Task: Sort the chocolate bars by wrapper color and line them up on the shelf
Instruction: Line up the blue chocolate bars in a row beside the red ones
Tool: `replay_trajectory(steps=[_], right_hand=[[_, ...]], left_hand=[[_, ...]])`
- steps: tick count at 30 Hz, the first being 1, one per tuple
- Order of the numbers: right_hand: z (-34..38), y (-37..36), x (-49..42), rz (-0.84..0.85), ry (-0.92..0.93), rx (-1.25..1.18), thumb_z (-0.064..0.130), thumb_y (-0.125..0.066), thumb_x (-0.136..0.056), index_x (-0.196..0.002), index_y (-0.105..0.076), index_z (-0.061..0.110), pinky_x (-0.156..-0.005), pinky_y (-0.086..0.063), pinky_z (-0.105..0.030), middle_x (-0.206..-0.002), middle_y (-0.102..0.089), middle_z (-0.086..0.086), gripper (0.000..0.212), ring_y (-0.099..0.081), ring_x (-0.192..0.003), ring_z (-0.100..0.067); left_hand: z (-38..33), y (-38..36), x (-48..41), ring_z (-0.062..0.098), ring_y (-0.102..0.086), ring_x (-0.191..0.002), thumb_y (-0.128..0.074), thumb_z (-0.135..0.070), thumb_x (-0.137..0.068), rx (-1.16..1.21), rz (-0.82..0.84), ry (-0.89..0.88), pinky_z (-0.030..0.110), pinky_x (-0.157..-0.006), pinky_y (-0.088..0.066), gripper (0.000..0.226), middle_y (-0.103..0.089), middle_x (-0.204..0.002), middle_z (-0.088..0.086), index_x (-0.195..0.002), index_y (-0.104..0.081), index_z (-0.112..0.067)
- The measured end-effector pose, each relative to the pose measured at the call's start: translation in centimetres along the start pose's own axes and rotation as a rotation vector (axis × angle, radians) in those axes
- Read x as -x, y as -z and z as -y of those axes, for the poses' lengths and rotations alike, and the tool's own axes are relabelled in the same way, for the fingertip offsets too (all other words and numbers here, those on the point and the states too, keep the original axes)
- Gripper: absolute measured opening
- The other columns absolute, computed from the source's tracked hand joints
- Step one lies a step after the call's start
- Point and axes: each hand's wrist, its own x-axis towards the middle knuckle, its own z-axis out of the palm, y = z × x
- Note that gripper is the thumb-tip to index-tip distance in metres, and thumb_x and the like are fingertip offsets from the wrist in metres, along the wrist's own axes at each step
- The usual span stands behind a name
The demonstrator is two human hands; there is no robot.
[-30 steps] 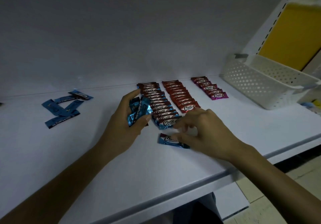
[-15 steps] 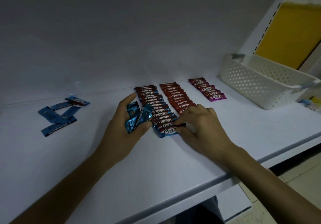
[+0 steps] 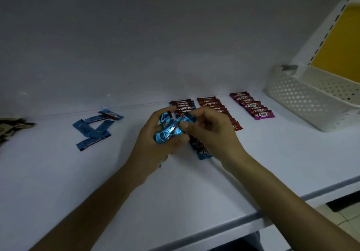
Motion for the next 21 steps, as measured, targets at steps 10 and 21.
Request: replay_trajectory(steps=[10,21], right_hand=[[-0.5,1.7,1.3,-0.008,-0.181,-0.473,0.009,-0.063,-0.085,-0.091,-0.067,0.004,-0.060,-0.056,-0.028,-0.079,-0.071,-0.011,0.010,-0.067,-0.065,-0.022],[-1.8,2.9,3.0,-0.109,-0.253,-0.336,-0.004,-0.063,-0.083,-0.086,-0.067,0.006,-0.076,-0.054,-0.042,-0.092,-0.068,-0.026,0.012,-0.065,-0.083,-0.036]], left_hand=[[1.0,0.8,-1.6,0.000,-0.055,-0.052,-0.055,-0.014,-0.092,-0.022,-0.101,0.026,0.013,-0.043,-0.039,0.024,-0.064,-0.077,-0.006,-0.112,-0.056,-0.028],[2.1,1.0,-2.3,-0.002,-0.058,-0.060,-0.059,-0.018,-0.090,-0.129,-0.029,0.009,0.013,-0.048,-0.044,0.030,-0.066,-0.092,0.000,-0.115,-0.053,-0.032]])
